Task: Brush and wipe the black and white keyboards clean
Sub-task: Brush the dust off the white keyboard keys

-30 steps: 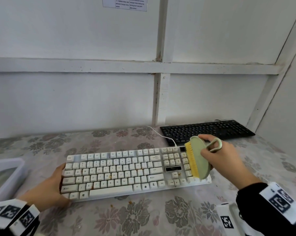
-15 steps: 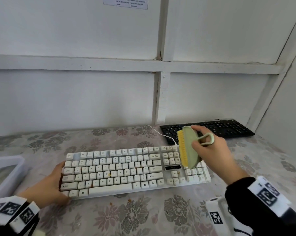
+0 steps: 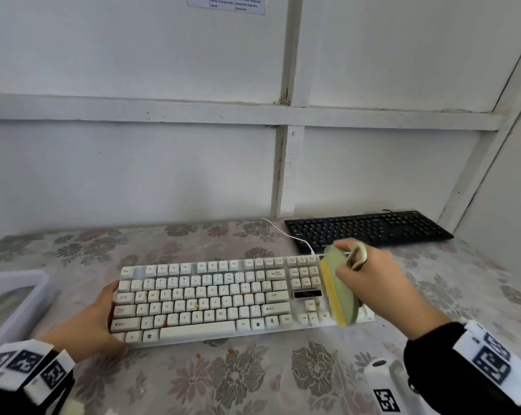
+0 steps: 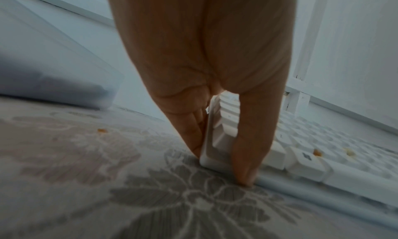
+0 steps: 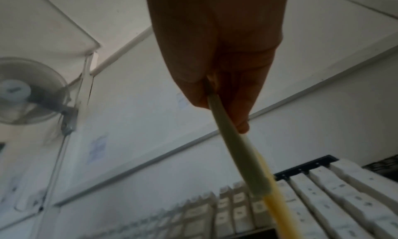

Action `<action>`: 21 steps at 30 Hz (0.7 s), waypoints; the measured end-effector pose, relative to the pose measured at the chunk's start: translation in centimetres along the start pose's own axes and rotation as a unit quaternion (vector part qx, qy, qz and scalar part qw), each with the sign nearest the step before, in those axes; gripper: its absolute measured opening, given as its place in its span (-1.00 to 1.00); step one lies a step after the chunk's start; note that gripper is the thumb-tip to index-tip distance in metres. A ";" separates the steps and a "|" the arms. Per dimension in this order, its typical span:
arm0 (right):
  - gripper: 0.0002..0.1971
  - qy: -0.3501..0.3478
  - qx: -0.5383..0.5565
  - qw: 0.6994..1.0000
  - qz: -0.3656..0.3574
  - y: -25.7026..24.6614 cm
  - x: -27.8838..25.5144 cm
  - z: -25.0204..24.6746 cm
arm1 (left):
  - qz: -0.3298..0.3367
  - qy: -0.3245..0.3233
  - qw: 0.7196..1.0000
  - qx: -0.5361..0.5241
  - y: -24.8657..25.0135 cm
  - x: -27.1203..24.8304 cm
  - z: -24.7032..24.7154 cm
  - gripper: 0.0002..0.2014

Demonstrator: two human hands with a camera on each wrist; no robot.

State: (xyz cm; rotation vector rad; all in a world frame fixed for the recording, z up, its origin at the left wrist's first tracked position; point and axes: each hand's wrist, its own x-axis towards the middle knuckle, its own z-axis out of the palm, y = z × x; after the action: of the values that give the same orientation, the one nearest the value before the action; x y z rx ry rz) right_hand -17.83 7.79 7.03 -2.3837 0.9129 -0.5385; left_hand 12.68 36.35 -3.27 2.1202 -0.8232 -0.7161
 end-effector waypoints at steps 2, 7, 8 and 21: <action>-0.61 0.041 0.036 0.998 -0.014 0.0 0.6 0.0 | -0.005 0.000 1.000 0.002 -0.1 0.1 0.0 0.26; -0.60 0.000 -0.023 0.999 -0.023 0.6 -0.3 1.9 | -0.002 0.004 1.000 0.004 -0.3 0.1 -0.1 0.30; -0.61 -0.011 -0.047 0.999 -0.021 0.8 -0.5 2.2 | 0.000 0.005 1.000 0.005 -0.3 0.1 -0.1 0.28; -0.63 0.038 0.101 0.994 0.024 0.8 0.9 -1.1 | -0.015 0.000 1.000 0.025 0.0 0.2 0.0 0.25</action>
State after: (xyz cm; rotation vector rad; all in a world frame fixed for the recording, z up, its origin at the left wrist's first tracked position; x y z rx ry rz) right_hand -18.16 6.35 7.54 -2.1671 0.9001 -0.6746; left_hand 12.83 36.26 -3.31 2.1812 -0.8183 -0.7183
